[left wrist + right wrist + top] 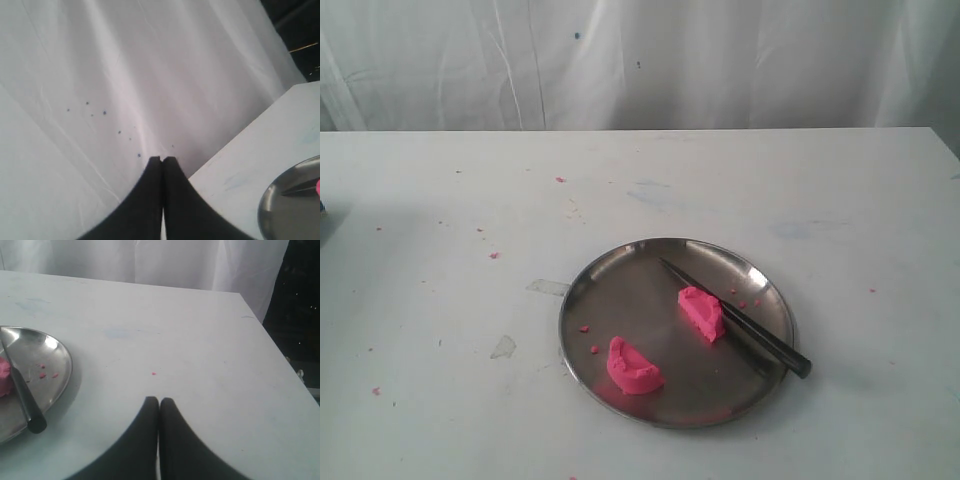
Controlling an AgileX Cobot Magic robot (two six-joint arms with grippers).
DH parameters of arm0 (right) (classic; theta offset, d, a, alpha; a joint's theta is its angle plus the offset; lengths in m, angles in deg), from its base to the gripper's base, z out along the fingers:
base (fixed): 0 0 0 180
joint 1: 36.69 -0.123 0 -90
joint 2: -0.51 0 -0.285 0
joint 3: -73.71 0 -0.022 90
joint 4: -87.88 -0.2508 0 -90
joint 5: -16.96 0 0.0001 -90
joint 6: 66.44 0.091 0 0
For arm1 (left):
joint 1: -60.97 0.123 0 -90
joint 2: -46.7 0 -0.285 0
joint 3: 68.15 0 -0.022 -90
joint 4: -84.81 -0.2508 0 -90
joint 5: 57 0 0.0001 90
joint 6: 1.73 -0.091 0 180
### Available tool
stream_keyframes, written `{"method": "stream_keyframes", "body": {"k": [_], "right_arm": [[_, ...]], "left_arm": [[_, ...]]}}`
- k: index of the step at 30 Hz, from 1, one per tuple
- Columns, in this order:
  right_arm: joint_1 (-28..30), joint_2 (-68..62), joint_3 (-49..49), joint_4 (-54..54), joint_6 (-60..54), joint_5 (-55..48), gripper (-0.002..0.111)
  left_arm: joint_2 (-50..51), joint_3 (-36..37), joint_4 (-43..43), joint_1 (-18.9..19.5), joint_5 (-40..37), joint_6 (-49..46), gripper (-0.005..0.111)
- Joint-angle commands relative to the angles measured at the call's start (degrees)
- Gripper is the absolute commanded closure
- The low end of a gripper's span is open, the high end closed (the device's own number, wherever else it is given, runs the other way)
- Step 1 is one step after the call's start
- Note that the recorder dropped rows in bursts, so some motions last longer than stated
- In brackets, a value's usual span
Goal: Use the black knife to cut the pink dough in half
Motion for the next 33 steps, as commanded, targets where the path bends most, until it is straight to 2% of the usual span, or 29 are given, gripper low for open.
{"method": "stream_keyframes", "body": {"k": [1, 4, 10, 17, 19, 20, 24, 25, 26, 27, 28, 32, 33], "right_arm": [[0.42, 0.25, -0.09, -0.09, 0.0, 0.44, 0.108], [0.42, 0.25, -0.09, -0.09, 0.0, 0.44, 0.108], [0.42, 0.25, -0.09, -0.09, 0.0, 0.44, 0.108], [0.42, 0.25, -0.09, -0.1, 0.0, 0.17, 0.108], [0.42, 0.25, -0.09, -0.1, 0.0, 0.17, 0.108], [0.42, 0.25, -0.09, -0.1, 0.0, 0.17, 0.108], [0.42, 0.25, -0.09, -0.1, 0.0, 0.17, 0.108], [0.42, 0.25, -0.09, -0.1, 0.0, 0.17, 0.108], [0.42, 0.25, -0.09, -0.1, 0.0, 0.17, 0.108], [0.42, 0.25, -0.09, -0.1, 0.0, 0.17, 0.108], [0.42, 0.25, -0.09, -0.1, 0.0, 0.17, 0.108], [0.42, 0.25, -0.09, -0.1, 0.0, 0.17, 0.108], [0.42, 0.25, -0.09, -0.1, 0.0, 0.17, 0.108]], "left_arm": [[-0.68, 0.16, -0.98, -2.76, -6.98, 0.71, 0.107], [-0.68, 0.16, 0.48, -2.76, -8.09, 4.46, 0.107], [-2.79, 0.74, 9.08, -2.76, -7.25, 14.11, 0.107], [-5.08, 0.75, 13.83, -2.9, -18.69, 12.88, 0.107], [-5.08, 1.12, 22.99, -2.9, -23.79, 3.52, 0.107], [-5.08, 1.33, 30.35, -2.9, -25.9, -6.09, 0.107], [-5.08, 2.78, 80.39, -2.9, -35.9, -58.34, 0.107], [-5.08, 3.54, 89.16, -2.9, -38.04, -68.72, 0.107], [-5.08, 4.47, 93.86, -2.67, -38.94, -74.13, 0.107], [-5.08, 6.13, 96.37, -2.67, -38.68, -76.72, 0.107], [-5.08, 7.94, 96.12, -2.67, -38.4, -75.42, 0.107], [-5.08, 12.21, 92.07, -2.67, -38.66, -62.93, 0.107], [-5.08, 12.21, 90.51, -2.67, -44.79, -59.59, 0.107]]}}
